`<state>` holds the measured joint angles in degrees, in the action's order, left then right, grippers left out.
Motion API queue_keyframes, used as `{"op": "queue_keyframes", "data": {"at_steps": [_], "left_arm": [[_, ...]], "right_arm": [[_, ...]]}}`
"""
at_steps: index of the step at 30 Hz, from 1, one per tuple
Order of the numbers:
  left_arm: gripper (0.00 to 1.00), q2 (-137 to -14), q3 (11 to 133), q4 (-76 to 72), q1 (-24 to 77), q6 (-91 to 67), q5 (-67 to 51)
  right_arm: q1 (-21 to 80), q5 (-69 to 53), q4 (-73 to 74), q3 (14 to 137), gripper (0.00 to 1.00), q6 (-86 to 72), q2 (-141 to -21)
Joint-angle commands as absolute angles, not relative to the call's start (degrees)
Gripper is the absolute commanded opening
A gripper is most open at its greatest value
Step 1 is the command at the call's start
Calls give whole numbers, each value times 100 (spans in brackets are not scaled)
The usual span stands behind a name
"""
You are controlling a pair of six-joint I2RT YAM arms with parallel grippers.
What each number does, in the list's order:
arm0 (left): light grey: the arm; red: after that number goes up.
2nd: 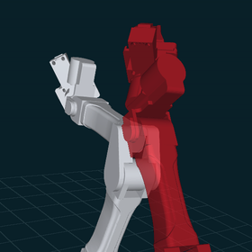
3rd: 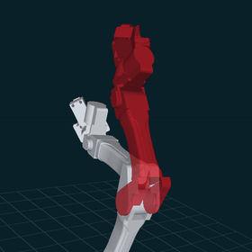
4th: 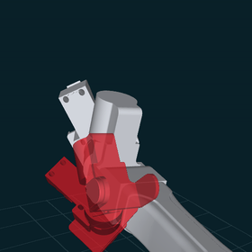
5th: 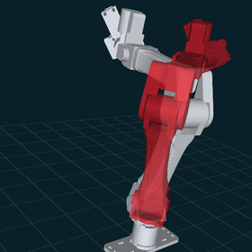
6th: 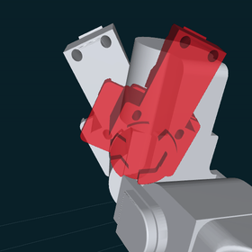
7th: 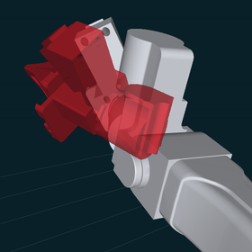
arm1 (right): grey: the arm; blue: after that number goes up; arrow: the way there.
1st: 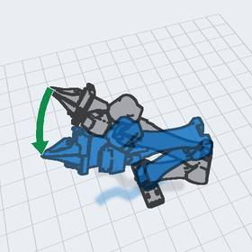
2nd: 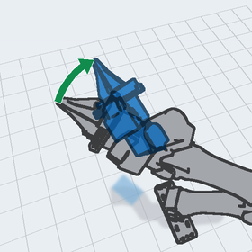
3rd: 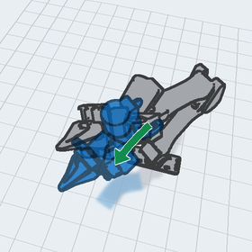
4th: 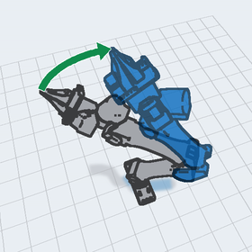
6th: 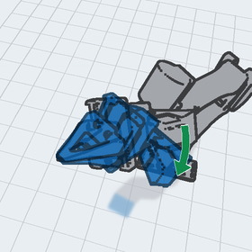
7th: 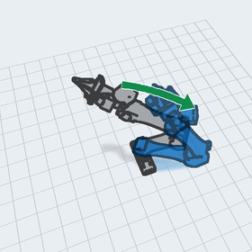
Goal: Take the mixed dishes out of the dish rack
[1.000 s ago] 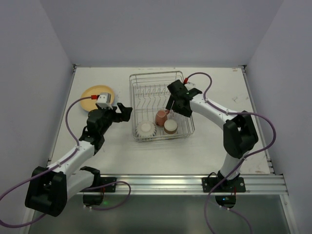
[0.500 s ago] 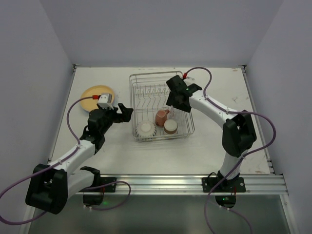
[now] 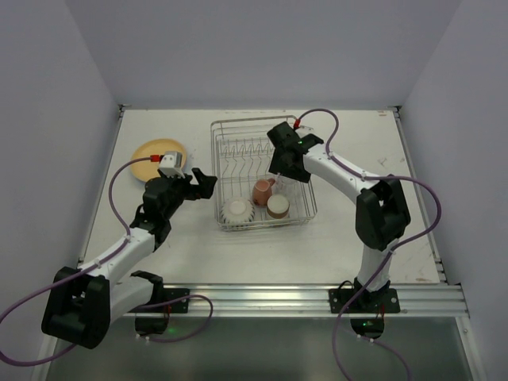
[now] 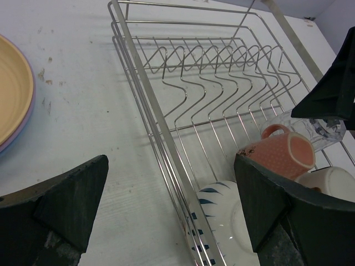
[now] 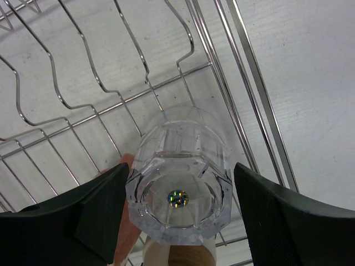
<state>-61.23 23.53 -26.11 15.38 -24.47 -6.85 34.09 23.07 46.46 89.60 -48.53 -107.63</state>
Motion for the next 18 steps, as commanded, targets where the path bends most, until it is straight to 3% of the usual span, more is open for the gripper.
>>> {"op": "queue_keyframes", "data": {"at_steps": [1, 3, 7, 12, 18], "left_arm": [[100, -6135, 2531, -2830, 1503, -2470, -712], [100, -6144, 2531, -2839, 1503, -2470, -703], [100, -6161, 2540, -2813, 1503, -2470, -712], [100, -6161, 2549, -2812, 1503, -2461, -694], [100, -6161, 2558, -2795, 1503, -2461, -694]], "right_arm": [[3437, 2417, 4702, 9053, 79, -4790, -10688], [3437, 2408, 4676, 9026, 78, -4746, -10670], [3436, 2356, 4632, 9000, 62, -4667, -10644], [3437, 2206, 4597, 8983, 61, -4579, -10635], [3437, 2171, 4597, 9035, 42, -4500, -10617]]}}
